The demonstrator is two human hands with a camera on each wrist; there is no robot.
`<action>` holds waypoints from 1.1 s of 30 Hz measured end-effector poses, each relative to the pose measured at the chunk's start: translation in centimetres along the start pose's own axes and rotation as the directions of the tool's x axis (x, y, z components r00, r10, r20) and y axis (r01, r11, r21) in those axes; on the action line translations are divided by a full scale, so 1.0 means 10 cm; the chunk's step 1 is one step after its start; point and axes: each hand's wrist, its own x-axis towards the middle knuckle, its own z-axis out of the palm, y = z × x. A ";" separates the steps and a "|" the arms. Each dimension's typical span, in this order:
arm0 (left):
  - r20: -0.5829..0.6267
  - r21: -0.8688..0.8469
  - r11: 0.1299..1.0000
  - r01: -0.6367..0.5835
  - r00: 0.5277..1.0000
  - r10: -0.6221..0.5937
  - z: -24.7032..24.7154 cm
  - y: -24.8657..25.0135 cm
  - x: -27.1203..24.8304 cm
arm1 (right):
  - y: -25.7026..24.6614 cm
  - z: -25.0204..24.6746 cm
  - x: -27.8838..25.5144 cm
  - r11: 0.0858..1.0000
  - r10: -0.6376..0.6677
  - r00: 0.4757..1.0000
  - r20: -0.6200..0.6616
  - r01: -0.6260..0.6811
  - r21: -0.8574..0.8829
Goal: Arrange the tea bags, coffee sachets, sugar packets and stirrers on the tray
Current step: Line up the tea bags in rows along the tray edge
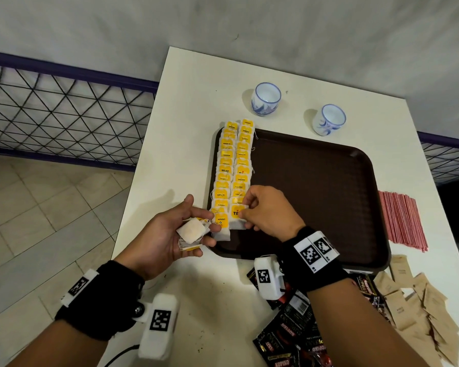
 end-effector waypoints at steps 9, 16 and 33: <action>-0.007 0.006 1.000 0.006 1.000 -0.006 0.00 0.00 0.00 | 0.01 0.04 0.01 0.999 -0.001 0.997 -0.072 -0.002 -0.042; -0.017 0.029 0.999 0.014 1.000 -0.014 0.02 0.02 0.02 | 0.01 0.05 0.01 0.997 -0.024 0.993 -0.113 0.015 -0.077; 0.004 0.066 0.997 0.035 0.999 -0.036 0.11 0.08 0.07 | -0.13 0.03 -0.34 0.934 -0.357 0.918 -0.174 0.350 -0.069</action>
